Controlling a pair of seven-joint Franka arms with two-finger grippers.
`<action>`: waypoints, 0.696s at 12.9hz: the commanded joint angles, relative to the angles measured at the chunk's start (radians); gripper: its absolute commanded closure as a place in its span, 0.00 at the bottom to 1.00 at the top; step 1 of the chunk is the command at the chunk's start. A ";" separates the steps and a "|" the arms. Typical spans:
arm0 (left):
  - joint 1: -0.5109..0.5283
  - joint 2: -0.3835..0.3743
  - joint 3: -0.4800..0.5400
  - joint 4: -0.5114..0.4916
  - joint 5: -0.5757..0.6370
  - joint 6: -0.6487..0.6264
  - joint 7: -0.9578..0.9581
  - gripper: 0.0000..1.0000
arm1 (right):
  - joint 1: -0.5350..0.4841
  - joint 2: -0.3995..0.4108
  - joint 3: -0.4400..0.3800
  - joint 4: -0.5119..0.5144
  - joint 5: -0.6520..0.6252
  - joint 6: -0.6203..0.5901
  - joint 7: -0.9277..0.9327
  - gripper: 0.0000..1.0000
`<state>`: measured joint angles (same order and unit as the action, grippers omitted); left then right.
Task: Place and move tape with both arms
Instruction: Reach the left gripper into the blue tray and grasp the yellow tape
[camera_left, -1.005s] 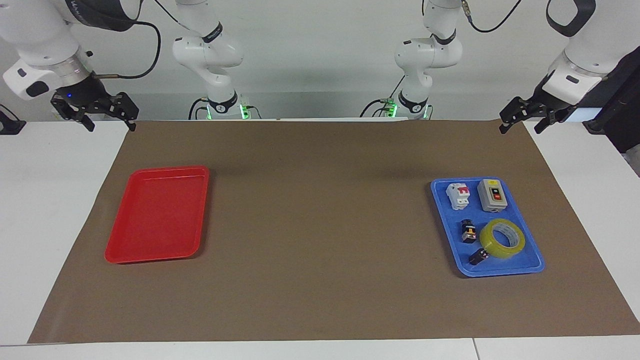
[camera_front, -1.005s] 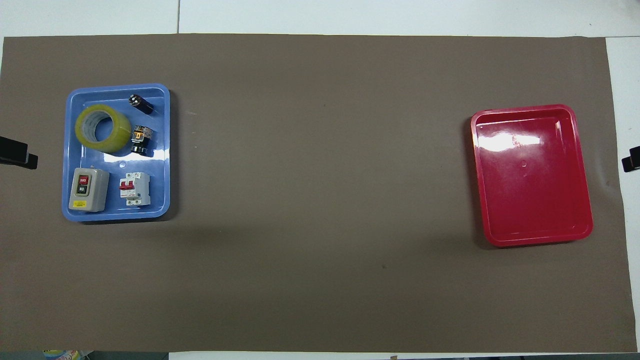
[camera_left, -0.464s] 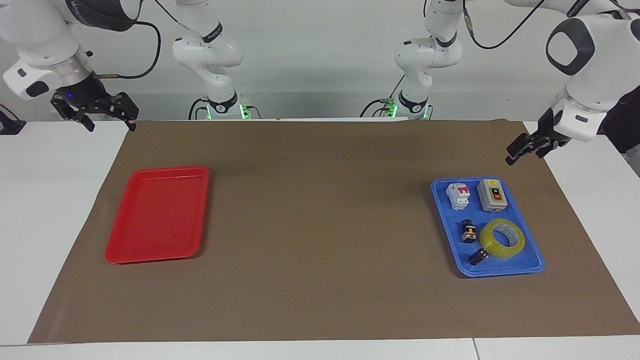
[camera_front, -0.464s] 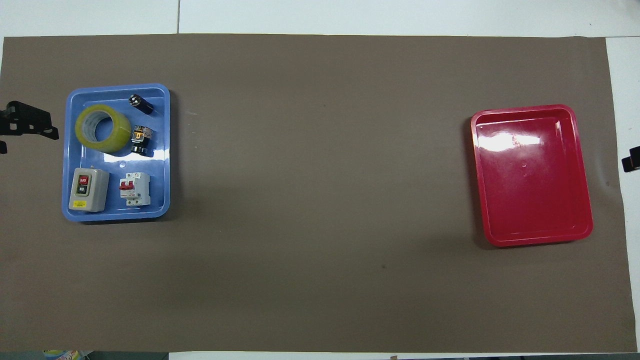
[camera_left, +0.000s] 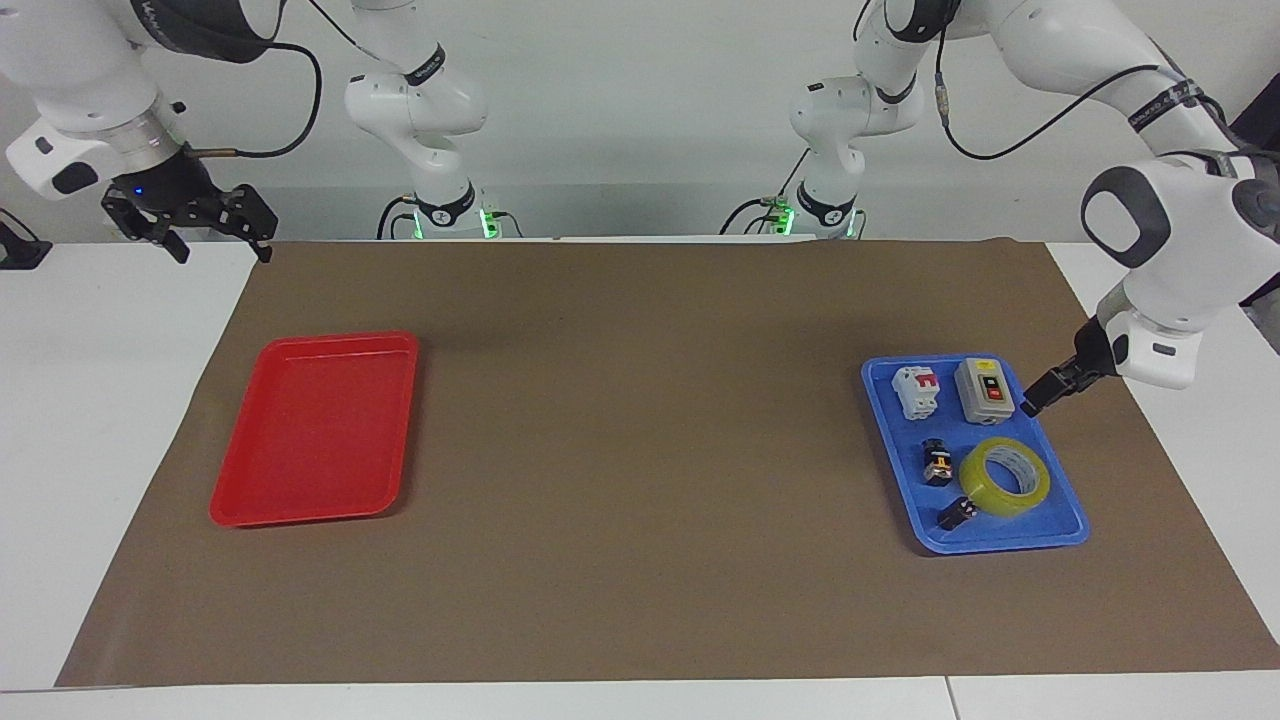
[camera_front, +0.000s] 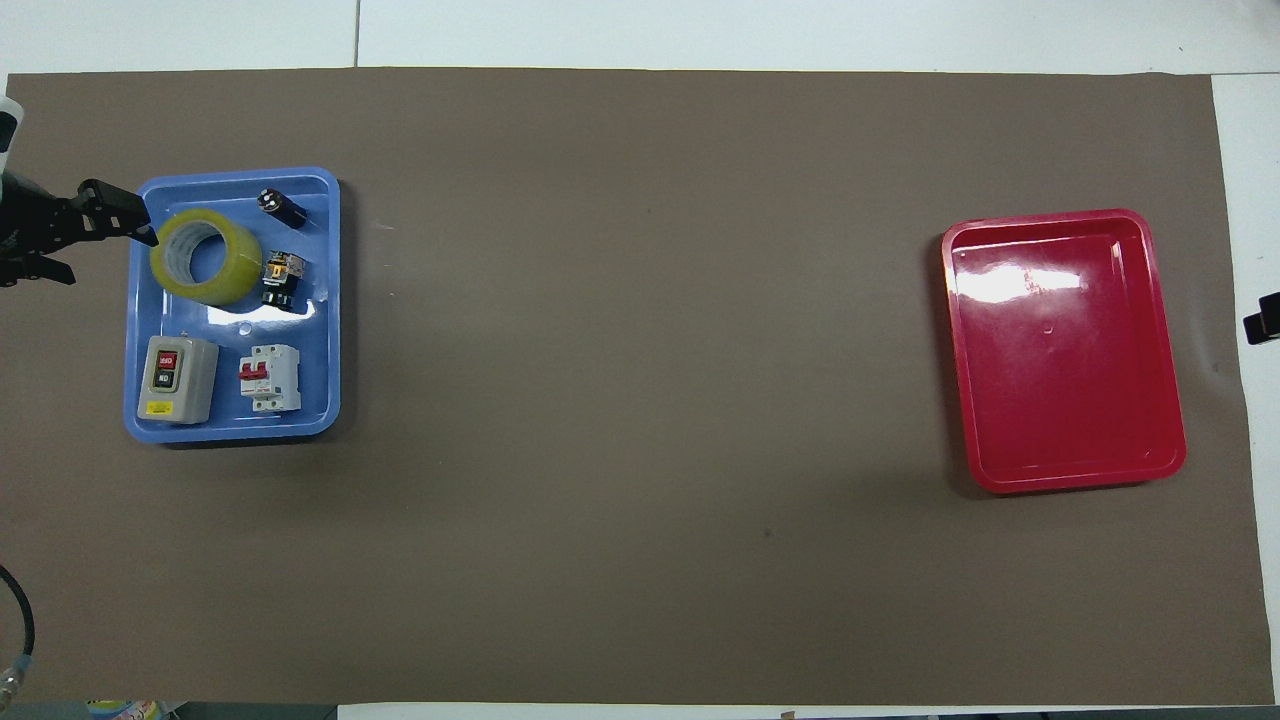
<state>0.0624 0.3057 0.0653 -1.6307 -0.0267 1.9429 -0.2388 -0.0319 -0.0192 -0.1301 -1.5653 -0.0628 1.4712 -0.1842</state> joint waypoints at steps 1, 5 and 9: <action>0.011 -0.014 -0.004 -0.124 0.018 0.155 -0.048 0.00 | -0.011 0.002 0.006 0.007 0.018 0.001 -0.024 0.00; 0.031 0.044 -0.004 -0.159 0.018 0.244 -0.111 0.00 | -0.011 0.002 0.004 0.007 0.018 0.003 -0.024 0.00; 0.022 0.084 -0.005 -0.192 0.018 0.342 -0.146 0.00 | -0.013 0.002 0.004 0.007 0.020 0.003 -0.024 0.00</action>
<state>0.0881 0.3774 0.0647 -1.7977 -0.0267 2.2187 -0.3440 -0.0319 -0.0192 -0.1301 -1.5653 -0.0627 1.4712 -0.1842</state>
